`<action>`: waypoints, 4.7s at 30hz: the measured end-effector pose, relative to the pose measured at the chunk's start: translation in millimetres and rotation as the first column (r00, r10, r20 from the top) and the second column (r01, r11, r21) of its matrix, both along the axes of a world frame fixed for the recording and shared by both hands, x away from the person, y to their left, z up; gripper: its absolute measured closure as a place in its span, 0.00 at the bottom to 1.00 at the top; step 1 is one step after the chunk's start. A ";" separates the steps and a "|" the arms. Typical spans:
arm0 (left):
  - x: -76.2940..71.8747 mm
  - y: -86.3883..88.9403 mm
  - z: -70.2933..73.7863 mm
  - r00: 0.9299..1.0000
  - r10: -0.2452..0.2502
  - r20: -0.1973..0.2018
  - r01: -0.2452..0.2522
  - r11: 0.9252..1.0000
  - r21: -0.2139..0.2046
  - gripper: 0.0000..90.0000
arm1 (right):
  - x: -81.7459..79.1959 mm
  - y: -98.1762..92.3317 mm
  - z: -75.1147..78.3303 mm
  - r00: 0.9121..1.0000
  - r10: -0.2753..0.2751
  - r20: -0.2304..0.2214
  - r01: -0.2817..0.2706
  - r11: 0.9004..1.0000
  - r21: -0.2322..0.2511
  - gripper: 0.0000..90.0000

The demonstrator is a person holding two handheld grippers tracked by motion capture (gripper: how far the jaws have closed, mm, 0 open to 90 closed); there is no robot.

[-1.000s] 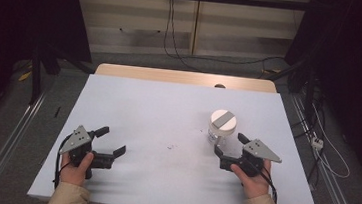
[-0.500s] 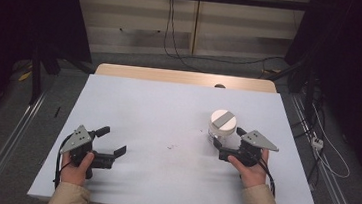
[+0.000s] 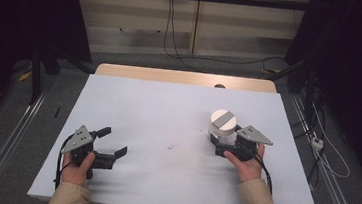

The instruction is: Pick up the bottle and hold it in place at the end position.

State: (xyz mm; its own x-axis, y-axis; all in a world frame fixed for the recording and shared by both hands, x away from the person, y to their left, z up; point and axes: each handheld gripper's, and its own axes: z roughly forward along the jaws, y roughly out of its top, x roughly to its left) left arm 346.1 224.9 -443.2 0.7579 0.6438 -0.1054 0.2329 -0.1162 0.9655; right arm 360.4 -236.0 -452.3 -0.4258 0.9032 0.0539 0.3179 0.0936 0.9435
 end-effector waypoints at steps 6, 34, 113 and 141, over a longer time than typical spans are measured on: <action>0.2 -0.2 -0.3 1.000 -0.001 -0.002 0.001 1.000 -0.002 0.04 | 6.6 3.3 -2.8 1.000 -0.005 -0.004 0.005 1.000 -0.007 0.05; 1.3 -0.3 -0.9 1.000 -0.006 -0.004 0.006 1.000 0.002 0.04 | 24.1 13.4 -8.5 0.999 -0.025 -0.019 0.025 0.999 -0.039 0.19; 2.1 0.9 -0.8 1.000 -0.003 -0.002 0.003 1.000 0.001 0.05 | 51.4 66.1 6.0 0.993 0.114 0.014 -0.113 0.993 -0.038 0.20; 2.2 -0.2 -1.5 1.000 -0.003 -0.006 0.003 1.000 0.008 0.05 | 60.3 80.8 4.8 0.988 0.151 0.003 -0.151 0.988 -0.037 0.20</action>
State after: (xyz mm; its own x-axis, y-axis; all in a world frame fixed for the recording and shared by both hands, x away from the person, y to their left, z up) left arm 348.3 224.8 -444.7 0.7594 0.6422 -0.1043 0.2379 -0.1249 0.9632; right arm 420.6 -155.2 -447.5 -0.5579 0.8297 0.0193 0.2921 0.1746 0.9403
